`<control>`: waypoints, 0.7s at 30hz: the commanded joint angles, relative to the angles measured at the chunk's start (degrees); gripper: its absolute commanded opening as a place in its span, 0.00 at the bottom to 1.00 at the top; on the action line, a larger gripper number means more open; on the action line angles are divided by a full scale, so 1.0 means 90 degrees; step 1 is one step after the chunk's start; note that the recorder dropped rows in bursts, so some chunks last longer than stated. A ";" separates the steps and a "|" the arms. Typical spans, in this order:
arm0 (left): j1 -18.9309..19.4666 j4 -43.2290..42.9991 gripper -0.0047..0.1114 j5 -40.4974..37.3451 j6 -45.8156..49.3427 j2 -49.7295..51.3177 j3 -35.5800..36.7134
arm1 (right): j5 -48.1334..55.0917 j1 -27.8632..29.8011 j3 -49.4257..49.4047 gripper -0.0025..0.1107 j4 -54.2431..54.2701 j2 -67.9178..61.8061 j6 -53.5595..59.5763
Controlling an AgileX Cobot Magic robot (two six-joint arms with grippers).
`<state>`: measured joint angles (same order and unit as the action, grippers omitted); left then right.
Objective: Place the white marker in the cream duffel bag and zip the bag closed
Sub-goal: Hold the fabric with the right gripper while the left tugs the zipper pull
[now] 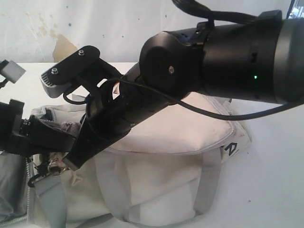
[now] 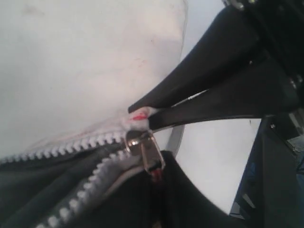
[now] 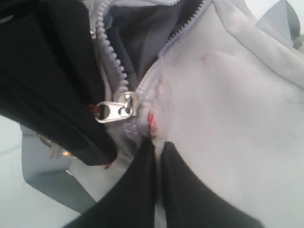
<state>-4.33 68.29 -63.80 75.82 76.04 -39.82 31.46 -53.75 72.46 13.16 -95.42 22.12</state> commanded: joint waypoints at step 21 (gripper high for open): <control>-0.0045 -0.2033 0.13 -0.0383 -0.2119 -0.0075 -0.0793 | 0.0380 0.0013 0.0015 0.02 -0.0545 -0.0215 -0.0318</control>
<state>-4.67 52.09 -67.29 56.34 76.11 -47.26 33.03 -54.18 73.47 11.23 -96.57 19.68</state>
